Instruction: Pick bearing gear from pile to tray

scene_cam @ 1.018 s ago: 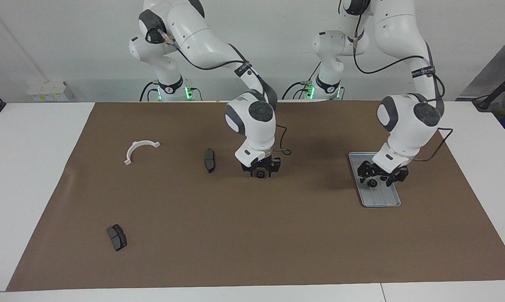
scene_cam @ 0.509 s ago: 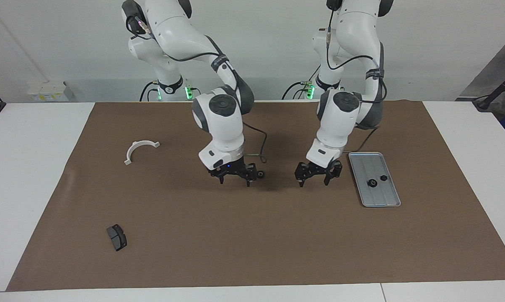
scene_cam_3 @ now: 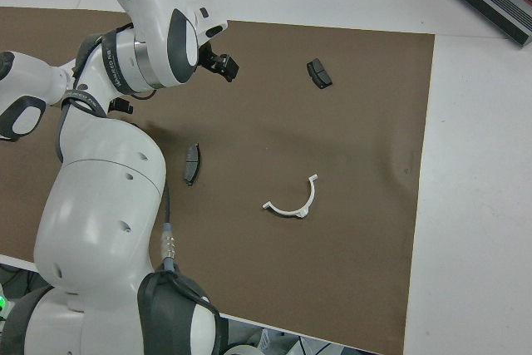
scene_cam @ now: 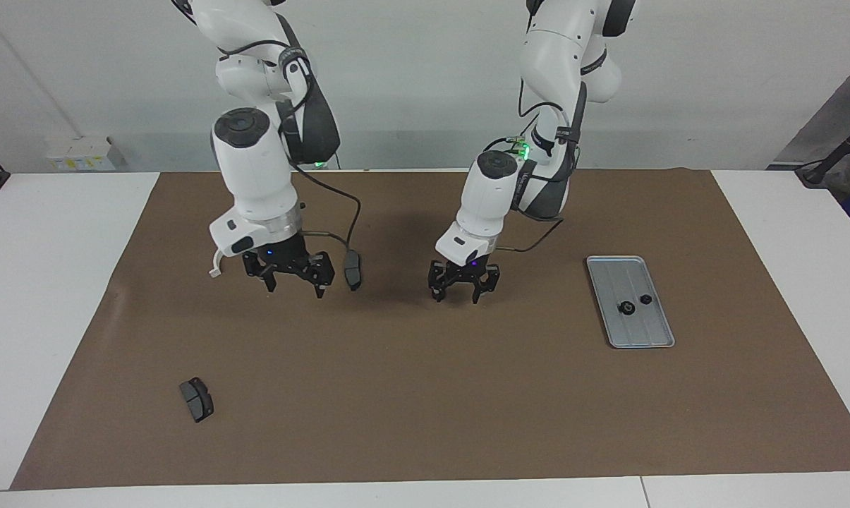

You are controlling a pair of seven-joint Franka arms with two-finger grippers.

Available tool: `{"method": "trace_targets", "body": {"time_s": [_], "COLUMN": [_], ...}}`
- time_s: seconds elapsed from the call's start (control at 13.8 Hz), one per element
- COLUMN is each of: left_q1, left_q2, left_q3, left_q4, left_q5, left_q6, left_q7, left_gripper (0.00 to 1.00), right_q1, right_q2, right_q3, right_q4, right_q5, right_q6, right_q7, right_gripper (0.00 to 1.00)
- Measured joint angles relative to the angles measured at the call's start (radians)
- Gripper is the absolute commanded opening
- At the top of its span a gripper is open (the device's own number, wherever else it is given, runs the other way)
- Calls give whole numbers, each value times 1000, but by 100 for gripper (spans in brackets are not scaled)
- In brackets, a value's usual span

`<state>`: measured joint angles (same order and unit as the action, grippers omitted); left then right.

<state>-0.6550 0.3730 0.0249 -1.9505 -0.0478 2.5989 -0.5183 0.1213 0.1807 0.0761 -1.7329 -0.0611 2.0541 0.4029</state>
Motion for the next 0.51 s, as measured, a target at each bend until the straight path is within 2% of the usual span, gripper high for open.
{"method": "trace_targets", "body": {"time_s": [0.29, 0.51], "left_q1": [-40, -54], "left_q2": [6, 7], "left_q3": [1, 1], "left_q4": [-17, -37], "left_q5": [0, 0], "left_q6": [7, 10], "left_q7": [0, 2], "left_gripper": [76, 72], "right_q1": [-76, -138], "right_q2": [-97, -141], "right_q3": [0, -1], "right_q4": [2, 34], "right_q5": [0, 11], "right_q6": [-100, -191], "right_q7": [-72, -162], "right_gripper": [100, 100]}}
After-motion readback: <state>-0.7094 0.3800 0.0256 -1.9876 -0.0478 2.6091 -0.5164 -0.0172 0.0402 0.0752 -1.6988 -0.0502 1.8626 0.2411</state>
